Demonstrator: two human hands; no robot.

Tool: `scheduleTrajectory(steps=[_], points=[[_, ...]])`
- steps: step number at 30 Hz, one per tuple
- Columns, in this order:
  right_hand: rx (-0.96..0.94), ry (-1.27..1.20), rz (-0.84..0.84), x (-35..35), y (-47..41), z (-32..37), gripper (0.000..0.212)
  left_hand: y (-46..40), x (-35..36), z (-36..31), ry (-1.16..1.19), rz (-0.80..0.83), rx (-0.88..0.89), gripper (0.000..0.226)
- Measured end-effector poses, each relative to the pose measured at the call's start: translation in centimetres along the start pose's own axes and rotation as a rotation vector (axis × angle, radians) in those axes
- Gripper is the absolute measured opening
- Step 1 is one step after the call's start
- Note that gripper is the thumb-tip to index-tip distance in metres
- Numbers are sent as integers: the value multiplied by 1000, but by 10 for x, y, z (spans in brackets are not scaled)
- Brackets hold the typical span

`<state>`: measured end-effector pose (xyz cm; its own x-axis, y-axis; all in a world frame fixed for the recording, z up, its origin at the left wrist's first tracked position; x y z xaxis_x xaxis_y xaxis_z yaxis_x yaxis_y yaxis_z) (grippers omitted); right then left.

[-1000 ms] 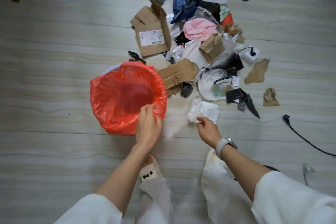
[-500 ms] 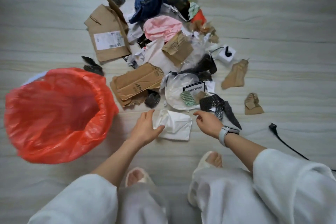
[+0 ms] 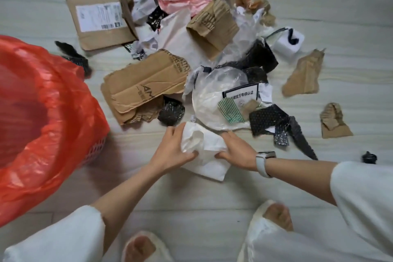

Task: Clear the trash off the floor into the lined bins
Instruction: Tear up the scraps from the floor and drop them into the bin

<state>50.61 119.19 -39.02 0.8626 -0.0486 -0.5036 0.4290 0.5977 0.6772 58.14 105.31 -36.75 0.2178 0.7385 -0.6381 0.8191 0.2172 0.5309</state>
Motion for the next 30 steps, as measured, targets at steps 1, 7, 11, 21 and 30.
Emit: scheduleTrajectory(steps=[1,7,11,21,30], points=[[-72,-52,-34,-11,3,11,49,0,-12,-8,75,-10,12,91],[-371,-338,-388,-122,17,99,19,-13,-138,-73,336,-124,201,73],[-520,-553,-557,-184,13,171,24,11,-235,-97,55,-353,237,71],[-857,-857,-397,-152,7,393,46,269,-368,-28,-258,-1552,-215,42],[-649,-615,-301,-85,-31,349,37,189,-241,116,-338,-289,-730,60]])
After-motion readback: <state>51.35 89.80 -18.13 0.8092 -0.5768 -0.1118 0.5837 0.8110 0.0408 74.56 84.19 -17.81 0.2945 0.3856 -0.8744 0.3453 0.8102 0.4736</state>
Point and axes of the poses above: each hand's wrist, its own y-axis away from the middle knuckle, its own x-axis out of the palm, z = x × y, the point moved 10 cm from there along -y, towards the middle knuckle, and after that the axes turned 12 degrees about -y, right-handed, at the moved point
